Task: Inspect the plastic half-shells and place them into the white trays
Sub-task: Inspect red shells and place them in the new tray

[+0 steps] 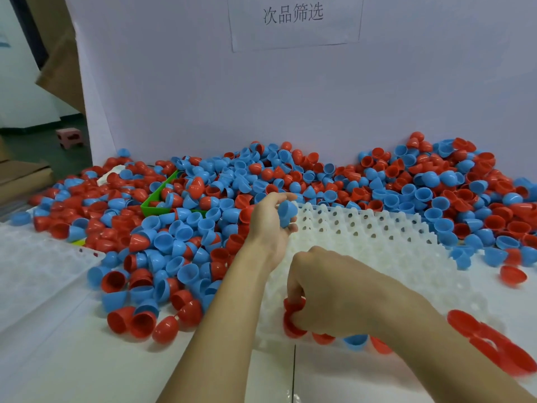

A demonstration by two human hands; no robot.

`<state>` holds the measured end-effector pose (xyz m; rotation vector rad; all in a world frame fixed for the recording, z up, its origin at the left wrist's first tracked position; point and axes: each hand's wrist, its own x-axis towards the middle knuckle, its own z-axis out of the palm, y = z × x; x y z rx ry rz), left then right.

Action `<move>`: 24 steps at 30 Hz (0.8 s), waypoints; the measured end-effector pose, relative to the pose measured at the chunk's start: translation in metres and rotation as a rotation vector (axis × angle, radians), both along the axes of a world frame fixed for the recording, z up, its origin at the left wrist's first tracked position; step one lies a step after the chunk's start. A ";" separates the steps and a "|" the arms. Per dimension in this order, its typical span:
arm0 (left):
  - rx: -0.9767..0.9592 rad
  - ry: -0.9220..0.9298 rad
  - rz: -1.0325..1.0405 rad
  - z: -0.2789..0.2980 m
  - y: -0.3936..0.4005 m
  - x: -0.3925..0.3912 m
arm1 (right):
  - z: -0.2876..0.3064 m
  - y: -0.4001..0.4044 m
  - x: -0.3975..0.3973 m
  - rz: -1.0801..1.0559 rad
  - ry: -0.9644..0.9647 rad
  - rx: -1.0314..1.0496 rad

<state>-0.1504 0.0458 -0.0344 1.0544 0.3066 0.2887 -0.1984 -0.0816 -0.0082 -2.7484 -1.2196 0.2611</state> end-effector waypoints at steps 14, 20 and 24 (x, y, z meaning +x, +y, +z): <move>0.672 0.062 -0.248 0.010 -0.015 0.005 | -0.020 -0.058 0.052 -0.328 0.118 0.873; 1.153 -0.053 -0.331 0.009 -0.010 -0.014 | -0.024 -0.055 0.052 -0.380 0.241 1.049; 1.005 -0.142 -0.232 0.001 -0.009 -0.030 | -0.028 -0.049 0.050 -0.365 0.188 0.976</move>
